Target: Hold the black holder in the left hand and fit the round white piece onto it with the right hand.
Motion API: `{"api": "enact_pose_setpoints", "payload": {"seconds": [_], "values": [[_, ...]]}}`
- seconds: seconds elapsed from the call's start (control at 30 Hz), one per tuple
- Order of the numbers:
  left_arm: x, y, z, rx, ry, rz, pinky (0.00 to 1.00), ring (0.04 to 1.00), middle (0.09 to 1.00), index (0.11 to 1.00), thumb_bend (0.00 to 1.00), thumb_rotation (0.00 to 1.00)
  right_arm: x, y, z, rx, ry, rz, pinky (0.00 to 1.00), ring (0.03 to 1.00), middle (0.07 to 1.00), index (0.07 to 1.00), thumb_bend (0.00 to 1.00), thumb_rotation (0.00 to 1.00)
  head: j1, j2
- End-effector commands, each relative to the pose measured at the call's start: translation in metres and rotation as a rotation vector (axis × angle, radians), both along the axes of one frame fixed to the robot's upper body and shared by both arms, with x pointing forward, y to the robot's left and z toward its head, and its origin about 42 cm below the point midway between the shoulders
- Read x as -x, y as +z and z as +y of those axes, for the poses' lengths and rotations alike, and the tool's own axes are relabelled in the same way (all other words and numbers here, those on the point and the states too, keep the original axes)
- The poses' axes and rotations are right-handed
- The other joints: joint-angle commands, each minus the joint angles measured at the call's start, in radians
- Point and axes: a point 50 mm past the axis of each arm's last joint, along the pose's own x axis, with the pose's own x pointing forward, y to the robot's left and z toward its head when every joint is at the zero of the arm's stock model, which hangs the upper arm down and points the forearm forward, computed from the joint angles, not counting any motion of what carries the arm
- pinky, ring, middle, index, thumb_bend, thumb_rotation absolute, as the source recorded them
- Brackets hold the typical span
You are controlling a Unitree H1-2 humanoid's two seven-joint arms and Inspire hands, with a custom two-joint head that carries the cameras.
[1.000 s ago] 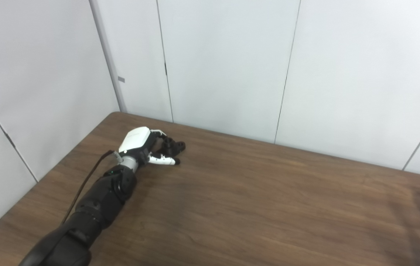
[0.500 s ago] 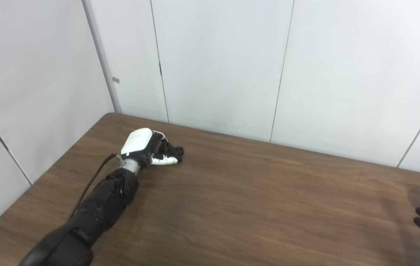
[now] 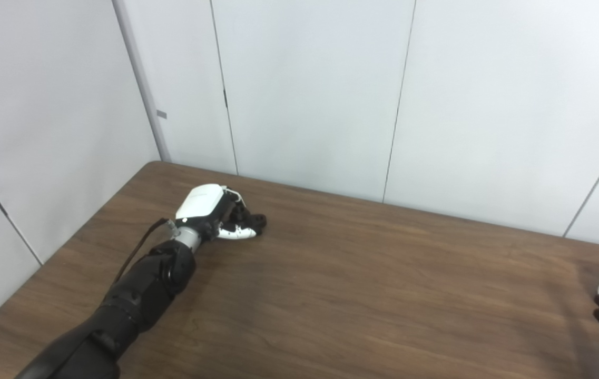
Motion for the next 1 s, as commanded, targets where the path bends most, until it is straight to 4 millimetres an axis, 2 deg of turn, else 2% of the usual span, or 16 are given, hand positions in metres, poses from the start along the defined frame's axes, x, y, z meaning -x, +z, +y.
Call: {"api": "enact_pose_setpoints", "payload": {"seconds": [0.0,0.13,0.57,0.7,0.97], "values": [[0.001,0.0,-0.005,-0.042,-0.051,0.018,0.99,0.901,0.739,0.485,0.52,0.05,0.005,-0.011,0.003,-0.026,-0.014,0.019,0.9,0.885,0.91,0.912,0.44,0.54,0.0,0.0],[0.003,-0.002,-0.015,-0.027,-0.076,0.028,0.99,0.903,0.738,0.485,0.52,0.05,0.005,-0.013,0.002,-0.027,-0.014,0.018,0.89,0.873,0.902,0.91,0.44,0.54,0.0,-0.001],[0.011,-0.01,-0.027,-0.018,-0.115,0.099,0.98,0.895,0.751,0.485,0.52,0.05,0.005,-0.01,0.003,-0.03,-0.012,0.015,0.89,0.875,0.9,0.91,0.44,0.53,0.001,0.005],[0.013,-0.014,-0.025,-0.015,-0.106,0.086,0.99,0.884,0.754,0.486,0.52,0.05,0.005,-0.011,0.002,-0.022,-0.013,0.016,0.9,0.876,0.905,0.917,0.44,0.54,0.002,0.006],[0.01,-0.005,-0.012,-0.027,-0.035,0.08,0.95,0.89,0.788,0.494,0.52,0.06,0.005,-0.012,0.0,-0.03,-0.008,0.015,0.91,0.888,0.915,0.914,0.44,0.54,0.006,0.005]]}}
